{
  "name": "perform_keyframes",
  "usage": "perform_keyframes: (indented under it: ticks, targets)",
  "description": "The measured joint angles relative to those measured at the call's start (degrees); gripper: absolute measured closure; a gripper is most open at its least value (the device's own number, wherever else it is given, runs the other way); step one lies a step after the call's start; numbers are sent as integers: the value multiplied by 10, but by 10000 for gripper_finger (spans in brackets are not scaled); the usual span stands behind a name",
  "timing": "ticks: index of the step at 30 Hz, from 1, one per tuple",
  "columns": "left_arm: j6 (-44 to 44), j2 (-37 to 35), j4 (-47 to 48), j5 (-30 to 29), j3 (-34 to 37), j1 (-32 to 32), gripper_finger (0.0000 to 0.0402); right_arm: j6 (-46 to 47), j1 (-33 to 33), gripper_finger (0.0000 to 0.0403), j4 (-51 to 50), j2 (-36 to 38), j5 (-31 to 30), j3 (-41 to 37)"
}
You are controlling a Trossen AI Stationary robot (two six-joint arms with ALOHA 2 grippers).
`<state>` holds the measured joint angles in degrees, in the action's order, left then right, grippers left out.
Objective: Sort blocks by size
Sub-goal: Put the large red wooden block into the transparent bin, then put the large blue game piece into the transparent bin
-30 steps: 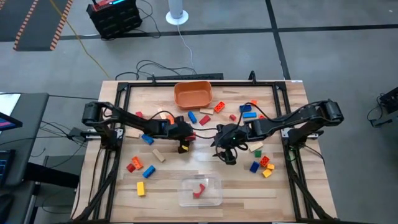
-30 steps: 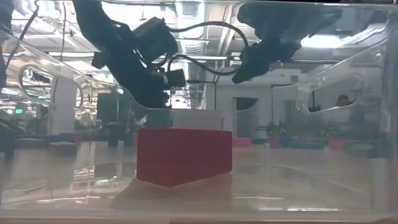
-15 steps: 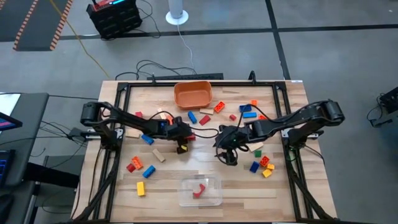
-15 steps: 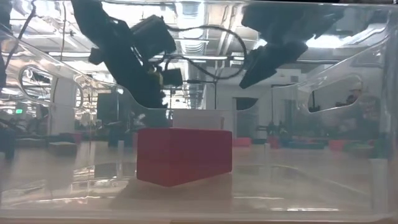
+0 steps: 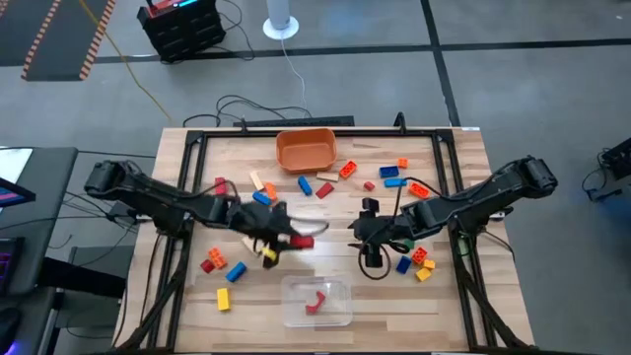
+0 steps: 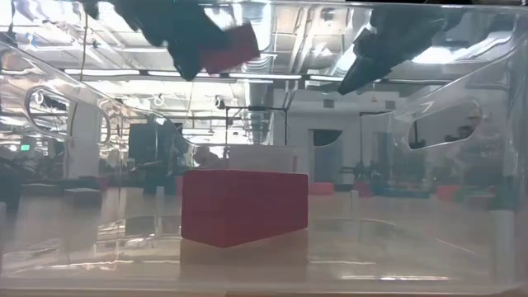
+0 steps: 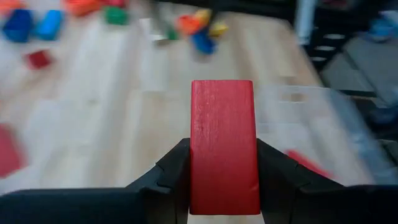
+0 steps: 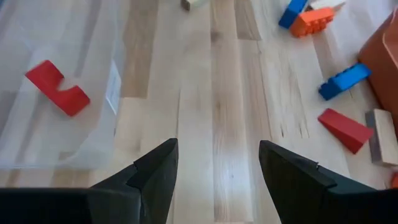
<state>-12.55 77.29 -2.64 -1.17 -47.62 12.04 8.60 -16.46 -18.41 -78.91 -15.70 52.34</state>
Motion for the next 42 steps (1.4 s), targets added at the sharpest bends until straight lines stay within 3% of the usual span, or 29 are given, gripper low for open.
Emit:
perform_keyframes:
  ticks: [5, 11, 17, 23, 29, 35, 38, 42]
  targets:
    - [-38, 38, -24, 1, -9, 63, 275, 2, 18, 148, -32, 0, -1, -3]
    - [-45, 116, 31, 22, -92, 97, 273, 23, 43, 148, -55, 11, -1, -31]
    - [-21, 186, 92, 25, -181, 111, 272, 37, 54, 148, -50, 19, -1, -56]
    - [-10, 246, 110, 26, -206, 110, 267, 48, 48, 148, -55, 35, 0, -72]
    - [-11, 260, 105, 44, -206, 110, 225, 64, 41, 148, -59, 59, 0, -80]
    - [-8, 224, 115, 44, -206, 104, 169, 65, 45, 148, -56, 69, 0, -80]
    - [2, 190, 166, 8, -206, 96, 158, 66, 47, 148, -50, 67, -1, -79]
    - [23, 135, 283, -131, -207, 86, 159, 66, 47, 148, -47, 66, 0, -79]
